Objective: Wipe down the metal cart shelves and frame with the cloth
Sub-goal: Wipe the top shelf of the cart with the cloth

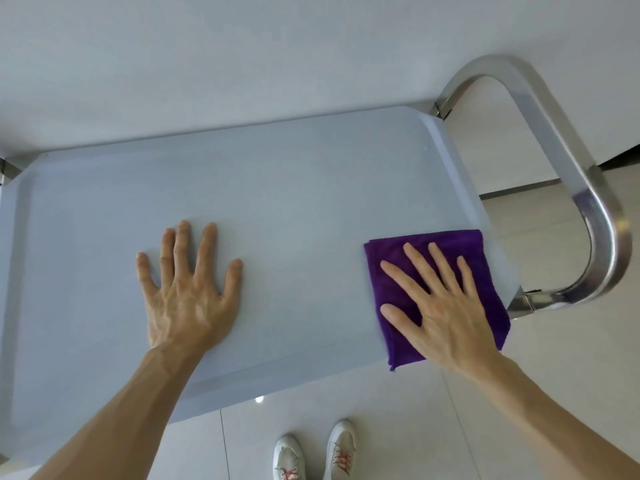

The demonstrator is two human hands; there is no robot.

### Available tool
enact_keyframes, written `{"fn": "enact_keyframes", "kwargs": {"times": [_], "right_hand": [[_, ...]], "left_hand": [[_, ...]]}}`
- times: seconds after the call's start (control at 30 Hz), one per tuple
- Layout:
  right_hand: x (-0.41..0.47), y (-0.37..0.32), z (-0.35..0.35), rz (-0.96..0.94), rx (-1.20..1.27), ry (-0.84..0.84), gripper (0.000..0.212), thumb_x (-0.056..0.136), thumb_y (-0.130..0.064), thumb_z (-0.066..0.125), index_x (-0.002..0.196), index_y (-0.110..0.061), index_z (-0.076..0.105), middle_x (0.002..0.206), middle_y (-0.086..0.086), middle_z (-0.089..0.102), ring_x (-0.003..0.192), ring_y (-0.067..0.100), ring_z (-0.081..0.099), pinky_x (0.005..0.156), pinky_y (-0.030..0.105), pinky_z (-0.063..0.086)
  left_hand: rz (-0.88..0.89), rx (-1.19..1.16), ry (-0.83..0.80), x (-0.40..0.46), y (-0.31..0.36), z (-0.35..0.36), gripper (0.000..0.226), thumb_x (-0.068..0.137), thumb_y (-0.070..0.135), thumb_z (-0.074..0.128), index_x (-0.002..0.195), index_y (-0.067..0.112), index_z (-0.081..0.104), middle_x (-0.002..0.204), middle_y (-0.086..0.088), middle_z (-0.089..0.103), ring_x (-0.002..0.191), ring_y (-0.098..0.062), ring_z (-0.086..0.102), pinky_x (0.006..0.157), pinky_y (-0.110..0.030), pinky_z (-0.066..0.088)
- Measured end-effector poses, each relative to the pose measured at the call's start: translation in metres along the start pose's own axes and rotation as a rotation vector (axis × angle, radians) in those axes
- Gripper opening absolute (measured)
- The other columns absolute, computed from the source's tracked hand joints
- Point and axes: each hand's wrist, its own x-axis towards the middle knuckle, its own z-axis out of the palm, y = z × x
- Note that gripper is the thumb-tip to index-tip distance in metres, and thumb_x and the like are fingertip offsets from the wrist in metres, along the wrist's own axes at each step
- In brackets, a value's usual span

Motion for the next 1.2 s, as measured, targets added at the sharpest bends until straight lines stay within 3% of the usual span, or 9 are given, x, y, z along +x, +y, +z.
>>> {"fn": "enact_keyframes", "kwargs": {"times": [0.13,0.53,0.67,0.77,0.87,1.0,1.2], "right_hand": [[0.011,0.034,-0.007,0.106,-0.032,-0.043,0.065,0.094,-0.073,0.016,0.153,-0.046,0.023,0.165,-0.007,0.019,0.152,0.026,0.016,0.121,0.055,0.013],[0.012,0.040,0.002,0.073,-0.003,0.025,0.063,0.095,-0.073,0.018,0.152,-0.047,0.022,0.164,-0.006,0.020,0.152,0.028,0.017,0.119,0.059,0.015],[0.014,0.040,0.004,0.063,-0.010,0.049,0.063,0.095,-0.073,0.019,0.152,-0.046,0.023,0.164,-0.005,0.021,0.151,0.029,0.018,0.119,0.059,0.015],[0.013,0.041,0.004,0.054,0.002,0.055,0.063,0.095,-0.073,0.019,0.153,-0.047,0.020,0.164,-0.005,0.022,0.151,0.029,0.018,0.119,0.059,0.015],[0.014,0.042,0.006,0.051,0.011,0.071,0.063,0.095,-0.073,0.022,0.153,-0.048,0.021,0.164,-0.004,0.022,0.151,0.030,0.018,0.118,0.059,0.015],[0.014,0.045,0.009,0.033,0.028,0.103,0.064,0.094,-0.073,0.025,0.153,-0.046,0.023,0.164,-0.003,0.023,0.151,0.031,0.017,0.118,0.060,0.015],[0.057,0.058,0.005,-0.040,0.063,0.135,0.066,0.094,-0.073,0.027,0.153,-0.045,0.026,0.164,-0.001,0.025,0.151,0.033,0.019,0.117,0.063,0.014]], "left_hand": [[-0.006,-0.002,-0.002,0.001,0.001,-0.001,0.069,0.094,0.067,0.017,0.155,0.033,0.019,0.164,-0.006,0.015,0.152,-0.020,0.004,0.121,-0.054,-0.001],[-0.016,-0.024,-0.072,-0.002,0.014,-0.015,0.070,0.094,0.060,0.022,0.155,0.027,0.020,0.164,-0.009,0.012,0.152,-0.022,0.002,0.121,-0.055,-0.004],[-0.032,-0.141,-0.027,0.005,0.040,-0.025,0.056,0.093,0.031,0.050,0.145,0.014,0.039,0.157,-0.015,0.028,0.146,-0.034,0.023,0.118,-0.063,0.006],[0.154,-0.164,-0.006,0.008,0.093,-0.023,0.055,0.091,0.021,0.060,0.143,0.015,0.045,0.156,-0.013,0.031,0.139,-0.035,0.038,0.118,-0.060,0.009],[0.251,-0.135,-0.076,0.014,0.143,-0.009,0.057,0.096,0.036,0.050,0.150,0.028,0.035,0.162,-0.005,0.022,0.148,-0.030,0.023,0.118,-0.061,0.004],[0.194,0.011,-0.112,0.018,0.155,0.014,0.058,0.101,0.052,0.020,0.156,0.039,0.010,0.166,0.004,0.007,0.153,-0.022,0.002,0.118,-0.062,-0.003],[0.186,0.052,-0.111,0.018,0.156,0.019,0.060,0.099,0.057,0.010,0.157,0.040,0.005,0.166,0.006,0.006,0.153,-0.019,-0.002,0.120,-0.059,-0.003]]}}
